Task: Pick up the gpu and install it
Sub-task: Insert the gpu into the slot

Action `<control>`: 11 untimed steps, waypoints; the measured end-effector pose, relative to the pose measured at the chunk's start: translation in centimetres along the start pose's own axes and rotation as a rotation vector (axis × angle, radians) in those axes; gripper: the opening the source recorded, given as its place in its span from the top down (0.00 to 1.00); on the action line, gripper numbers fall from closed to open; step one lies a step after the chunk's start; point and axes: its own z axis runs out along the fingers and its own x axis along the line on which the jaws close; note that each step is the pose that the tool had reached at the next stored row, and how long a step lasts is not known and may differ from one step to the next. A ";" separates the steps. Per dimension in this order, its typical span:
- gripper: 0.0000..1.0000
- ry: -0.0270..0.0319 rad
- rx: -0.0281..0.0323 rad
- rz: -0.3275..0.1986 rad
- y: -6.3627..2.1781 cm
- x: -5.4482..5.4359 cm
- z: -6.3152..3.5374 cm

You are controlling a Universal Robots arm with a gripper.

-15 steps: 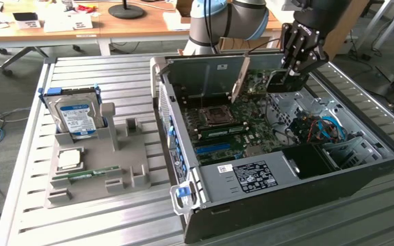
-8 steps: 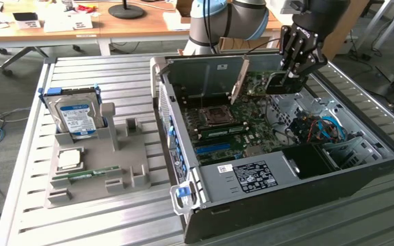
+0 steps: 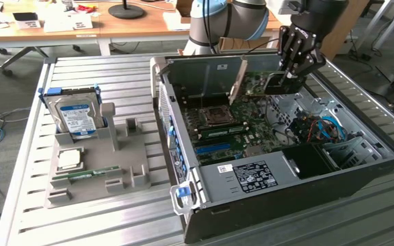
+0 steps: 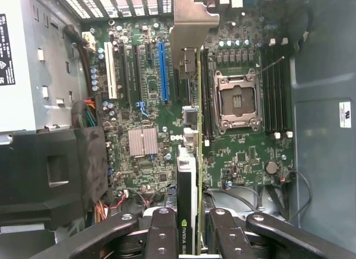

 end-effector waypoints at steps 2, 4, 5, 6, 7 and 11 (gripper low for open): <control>0.73 0.0002 -0.0001 0.000 0.20 0.0 0.01; 0.73 0.0001 0.0000 0.000 0.38 0.0 0.02; 0.73 0.0001 0.0000 0.000 0.46 0.0 0.03; 0.73 0.0001 -0.0001 0.000 0.51 0.1 0.04; 0.73 0.0001 0.0000 0.000 0.56 0.1 0.05; 0.73 0.0001 0.0000 0.000 0.68 0.1 0.38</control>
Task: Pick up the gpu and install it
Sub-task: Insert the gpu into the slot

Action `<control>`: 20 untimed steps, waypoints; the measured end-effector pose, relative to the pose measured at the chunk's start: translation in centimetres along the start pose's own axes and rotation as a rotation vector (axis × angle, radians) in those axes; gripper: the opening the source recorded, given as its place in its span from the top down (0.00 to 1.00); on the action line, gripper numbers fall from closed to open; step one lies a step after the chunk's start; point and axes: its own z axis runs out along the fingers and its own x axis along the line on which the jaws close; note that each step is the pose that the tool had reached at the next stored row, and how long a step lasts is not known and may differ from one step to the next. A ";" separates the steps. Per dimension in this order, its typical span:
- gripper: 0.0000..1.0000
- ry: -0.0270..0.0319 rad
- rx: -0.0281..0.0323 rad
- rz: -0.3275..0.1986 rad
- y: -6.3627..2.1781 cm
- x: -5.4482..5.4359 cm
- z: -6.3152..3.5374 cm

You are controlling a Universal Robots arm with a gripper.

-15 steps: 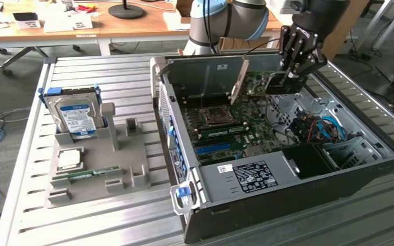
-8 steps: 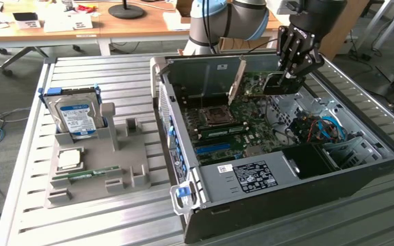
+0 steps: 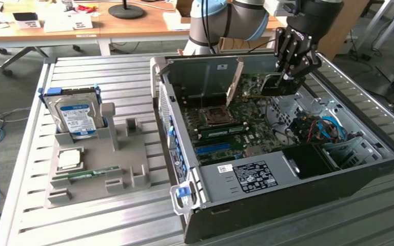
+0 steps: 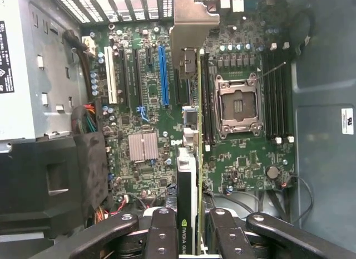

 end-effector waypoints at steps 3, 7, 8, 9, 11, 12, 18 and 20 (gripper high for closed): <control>0.73 0.0002 -0.0001 0.000 0.05 0.0 0.20; 0.73 0.0000 0.0000 0.000 0.08 0.0 0.23; 0.73 0.0001 0.0000 0.000 0.07 0.0 0.23; 0.73 0.0001 -0.0001 0.000 0.07 0.0 0.24; 0.73 -0.0003 0.0000 0.000 0.07 0.0 0.33; 0.73 -0.0001 0.0000 0.000 0.07 0.0 0.39; 0.73 0.0002 -0.0001 0.000 0.07 0.0 0.88; 0.73 0.0003 -0.0001 0.000 0.07 0.0 0.91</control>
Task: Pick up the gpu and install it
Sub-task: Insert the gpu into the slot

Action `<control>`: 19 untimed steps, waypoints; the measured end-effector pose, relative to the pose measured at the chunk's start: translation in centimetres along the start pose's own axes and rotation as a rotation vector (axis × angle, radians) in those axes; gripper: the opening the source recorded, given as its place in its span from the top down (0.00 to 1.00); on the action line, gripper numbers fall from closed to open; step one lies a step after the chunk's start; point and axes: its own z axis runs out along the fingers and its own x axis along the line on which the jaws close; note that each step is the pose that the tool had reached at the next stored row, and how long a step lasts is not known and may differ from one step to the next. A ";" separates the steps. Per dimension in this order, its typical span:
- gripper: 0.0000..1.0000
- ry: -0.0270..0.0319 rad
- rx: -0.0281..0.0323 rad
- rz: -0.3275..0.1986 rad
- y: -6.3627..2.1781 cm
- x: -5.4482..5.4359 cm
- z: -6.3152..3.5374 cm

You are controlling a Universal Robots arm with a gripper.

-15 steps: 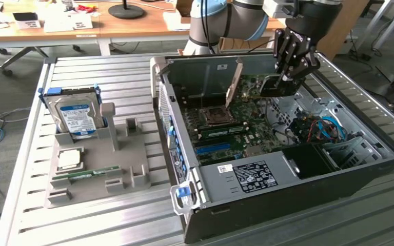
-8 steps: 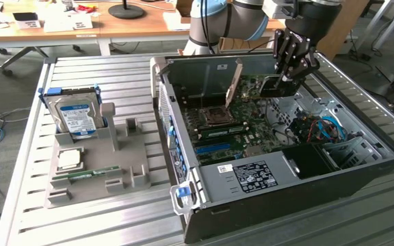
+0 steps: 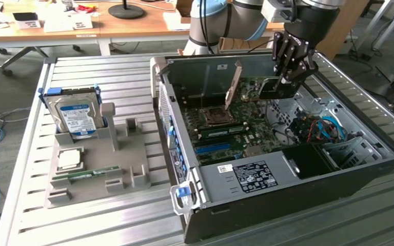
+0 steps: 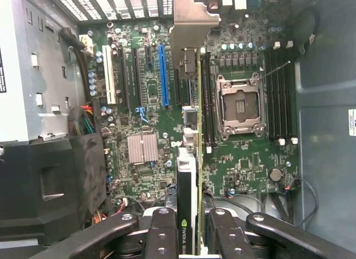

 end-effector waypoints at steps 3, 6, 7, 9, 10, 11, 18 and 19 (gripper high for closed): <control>0.73 -0.0003 0.0001 0.000 0.00 0.0 0.01; 0.73 -0.0002 0.0001 0.000 0.04 0.0 0.02; 0.73 -0.0002 0.0001 0.000 0.07 0.0 0.02; 0.73 -0.0002 0.0000 0.000 0.14 0.0 0.04; 0.73 -0.0003 0.0001 0.000 0.19 0.0 0.04; 0.73 -0.0002 0.0001 0.000 0.24 0.0 0.05; 0.73 -0.0002 0.0001 0.000 0.73 0.1 0.09; 0.73 -0.0002 0.0001 0.000 0.82 0.1 0.10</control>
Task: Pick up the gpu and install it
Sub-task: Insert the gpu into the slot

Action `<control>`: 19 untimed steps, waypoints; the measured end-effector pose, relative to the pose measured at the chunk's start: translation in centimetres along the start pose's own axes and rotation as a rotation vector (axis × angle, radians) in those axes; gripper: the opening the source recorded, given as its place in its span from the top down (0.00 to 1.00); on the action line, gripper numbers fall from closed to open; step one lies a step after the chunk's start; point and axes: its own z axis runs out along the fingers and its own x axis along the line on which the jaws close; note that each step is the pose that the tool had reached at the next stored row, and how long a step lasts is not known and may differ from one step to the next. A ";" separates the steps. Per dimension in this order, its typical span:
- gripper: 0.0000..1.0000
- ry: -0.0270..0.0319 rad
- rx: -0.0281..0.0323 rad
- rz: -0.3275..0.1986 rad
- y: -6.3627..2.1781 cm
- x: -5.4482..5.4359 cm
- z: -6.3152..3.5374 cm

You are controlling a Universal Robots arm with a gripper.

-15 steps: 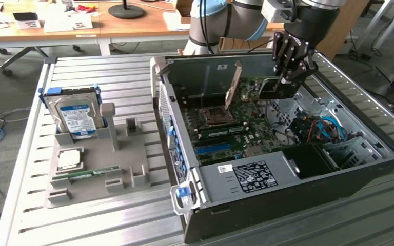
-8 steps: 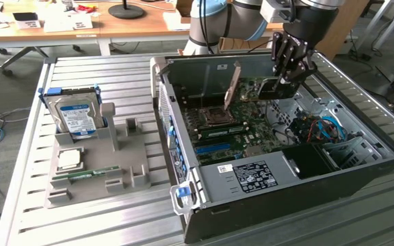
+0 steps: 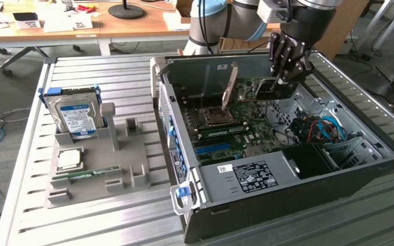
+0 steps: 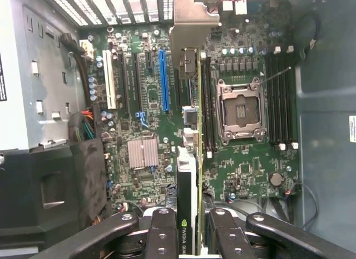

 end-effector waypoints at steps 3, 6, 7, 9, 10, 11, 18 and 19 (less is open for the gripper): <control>0.73 0.0000 0.0000 0.000 0.32 0.0 0.02; 0.73 0.0000 0.0000 0.000 0.57 0.1 0.04; 0.73 0.0001 0.0000 0.000 0.64 0.1 0.04; 0.73 0.0001 0.0000 0.000 0.78 0.1 0.05; 0.73 0.0001 0.0000 0.000 0.85 0.1 0.05; 0.73 -0.0001 0.0000 0.000 0.91 0.1 0.06; 0.73 0.0001 0.0000 0.000 1.24 0.1 0.08; 0.73 0.0000 0.0000 0.000 1.25 0.1 0.08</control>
